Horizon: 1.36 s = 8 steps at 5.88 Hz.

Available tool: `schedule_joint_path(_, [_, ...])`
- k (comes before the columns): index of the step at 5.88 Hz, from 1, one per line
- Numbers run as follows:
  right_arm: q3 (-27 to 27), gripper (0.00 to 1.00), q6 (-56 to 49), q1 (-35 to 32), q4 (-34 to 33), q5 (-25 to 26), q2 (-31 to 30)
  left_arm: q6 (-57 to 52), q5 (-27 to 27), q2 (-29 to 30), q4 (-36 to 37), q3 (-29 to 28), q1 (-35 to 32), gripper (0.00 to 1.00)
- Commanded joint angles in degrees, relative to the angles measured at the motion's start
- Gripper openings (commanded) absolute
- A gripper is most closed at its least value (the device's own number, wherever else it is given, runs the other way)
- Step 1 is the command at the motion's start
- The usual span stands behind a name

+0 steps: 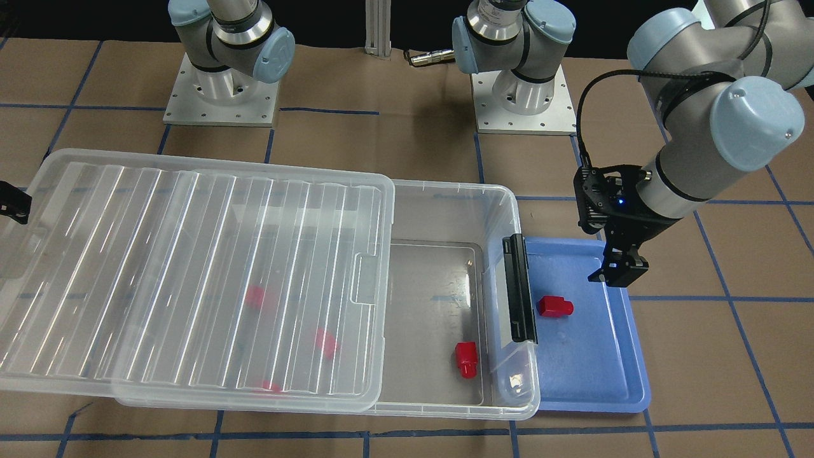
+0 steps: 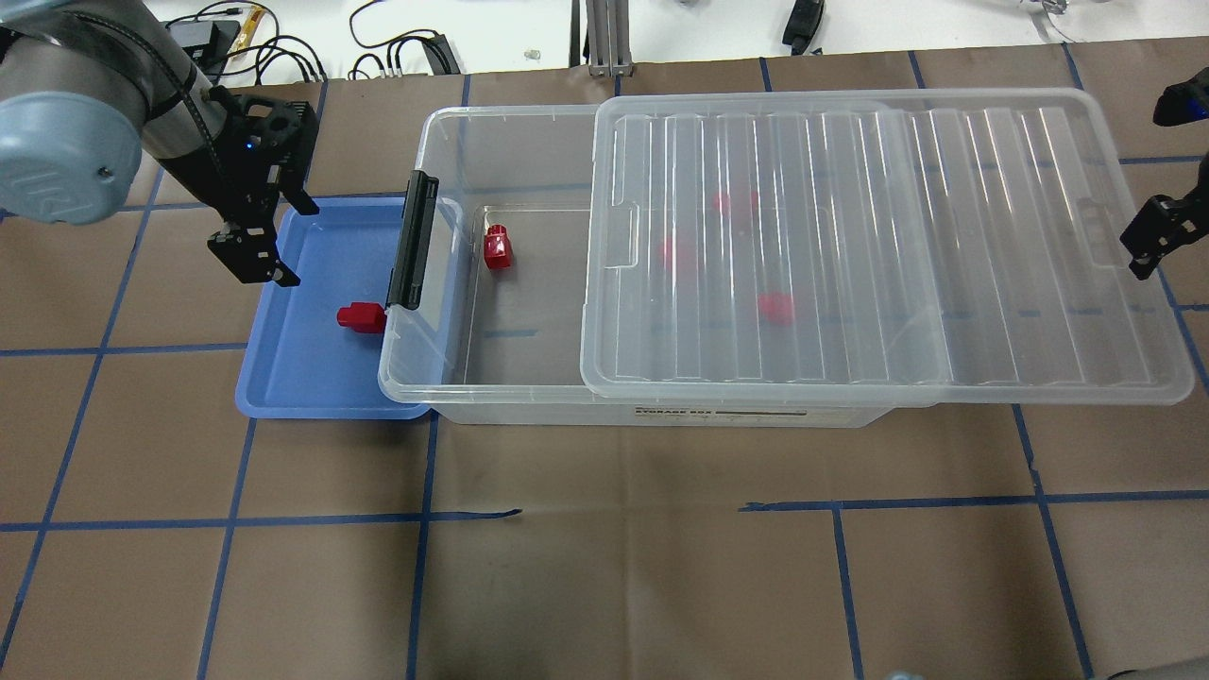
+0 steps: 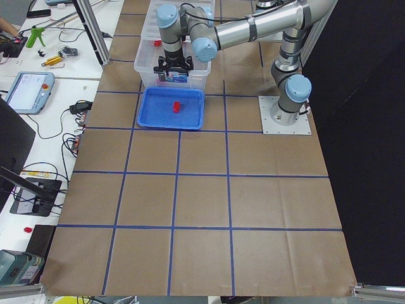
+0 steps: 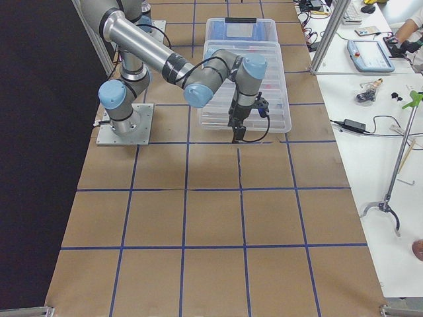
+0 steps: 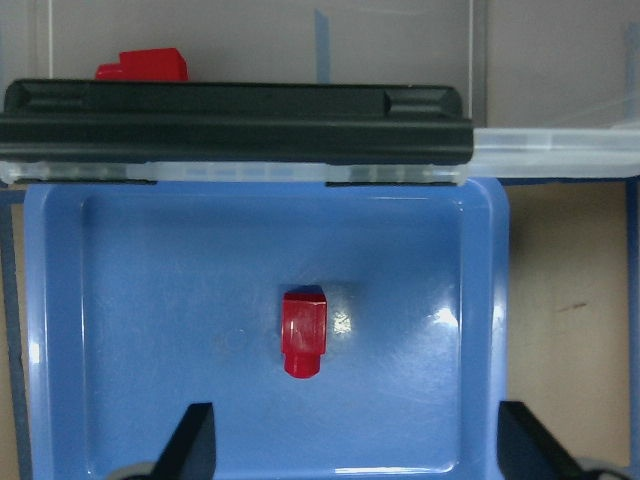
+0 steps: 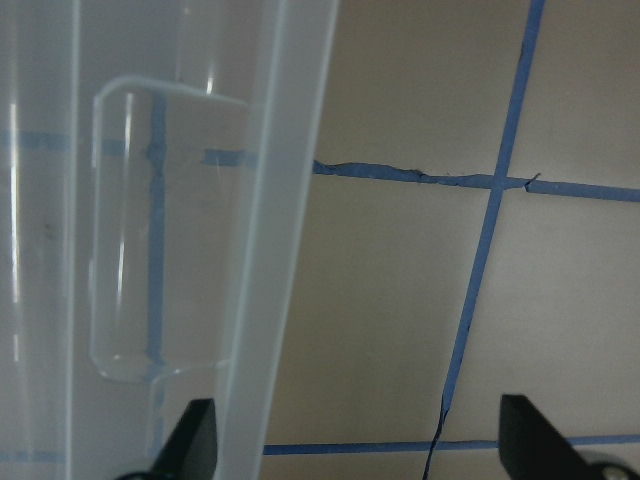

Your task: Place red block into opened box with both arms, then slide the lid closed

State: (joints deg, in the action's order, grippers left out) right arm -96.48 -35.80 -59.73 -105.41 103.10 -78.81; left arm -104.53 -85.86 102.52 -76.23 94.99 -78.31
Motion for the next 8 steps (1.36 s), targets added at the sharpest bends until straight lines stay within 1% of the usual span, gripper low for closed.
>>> schedule_joint_path(1, [0.1, 1.0, -1.4, 2.0, -1.0, 1.4, 0.1, -0.7, -0.5, 4.2, 5.9, 2.4, 0.1, 0.98])
schedule_joint_path(2, [0.2, 1.0, -1.2, 2.1, -1.7, 2.2, -0.2, 1.3, -0.5, 7.0, 12.7, 3.9, 0.0, 0.98])
schedule_joint_path(3, [2.3, 1.0, -0.5, 2.1, -1.3, 2.4, -1.0, 1.3, -0.5, 8.6, 15.9, 6.1, 0.1, 0.98])
schedule_joint_path(4, [6.1, 1.0, 1.2, 1.6, 1.0, 2.1, -1.0, 1.6, -0.5, 10.0, 19.6, 7.8, 0.1, 0.98])
schedule_joint_path(5, [9.3, 1.0, 4.3, 0.4, 5.4, 1.6, -1.1, 1.8, -0.5, 12.6, 21.6, 8.1, -0.1, 0.98])
schedule_joint_path(6, [12.6, 1.0, 8.9, -2.6, 11.0, 1.1, -1.3, 1.6, -0.5, 13.7, 22.5, 8.2, -0.4, 0.98])
schedule_joint_path(7, [15.1, 1.0, 14.9, -6.3, 16.8, -1.2, -2.5, 1.3, -0.7, 14.1, 22.1, 8.6, -0.4, 0.97])
schedule_joint_path(8, [16.6, 1.0, 21.5, -10.2, 21.6, -4.9, -4.2, 1.3, -0.6, 14.1, 22.5, 10.8, -0.5, 0.88])
